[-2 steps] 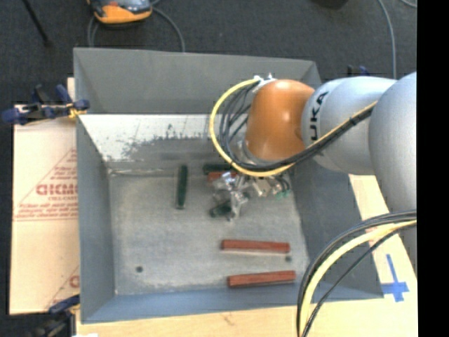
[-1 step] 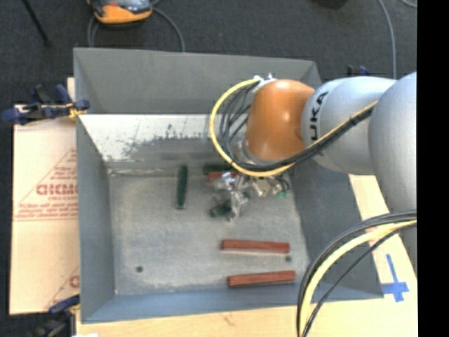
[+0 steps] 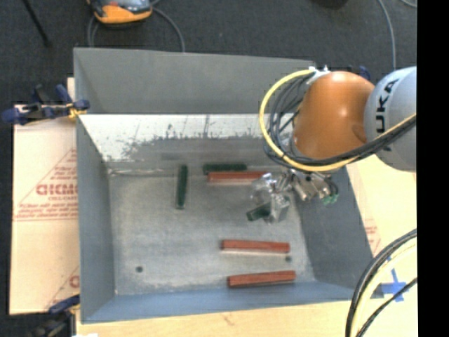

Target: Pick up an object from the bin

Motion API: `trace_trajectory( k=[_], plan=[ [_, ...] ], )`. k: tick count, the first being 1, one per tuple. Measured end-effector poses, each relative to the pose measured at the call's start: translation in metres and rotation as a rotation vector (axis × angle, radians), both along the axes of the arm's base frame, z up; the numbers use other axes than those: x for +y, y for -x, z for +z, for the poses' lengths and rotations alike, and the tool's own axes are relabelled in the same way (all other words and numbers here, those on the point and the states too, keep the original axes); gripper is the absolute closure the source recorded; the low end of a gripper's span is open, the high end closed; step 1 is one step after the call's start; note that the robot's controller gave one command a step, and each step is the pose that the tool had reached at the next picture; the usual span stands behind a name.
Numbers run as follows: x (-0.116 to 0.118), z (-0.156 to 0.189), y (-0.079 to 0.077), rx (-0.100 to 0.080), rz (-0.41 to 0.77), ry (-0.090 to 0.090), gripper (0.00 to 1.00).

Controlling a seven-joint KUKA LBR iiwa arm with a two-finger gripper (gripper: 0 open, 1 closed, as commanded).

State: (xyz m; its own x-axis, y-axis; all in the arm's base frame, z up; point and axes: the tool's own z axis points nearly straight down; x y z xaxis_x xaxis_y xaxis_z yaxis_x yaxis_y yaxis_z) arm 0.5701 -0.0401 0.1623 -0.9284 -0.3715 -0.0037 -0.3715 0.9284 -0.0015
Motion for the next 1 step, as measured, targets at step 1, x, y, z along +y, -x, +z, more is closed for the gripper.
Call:
trace_trajectory(
  k=[1],
  plan=[
    [0.0, 0.0, 0.0, 0.0, 0.0, 0.0, 1.0]
  ],
)
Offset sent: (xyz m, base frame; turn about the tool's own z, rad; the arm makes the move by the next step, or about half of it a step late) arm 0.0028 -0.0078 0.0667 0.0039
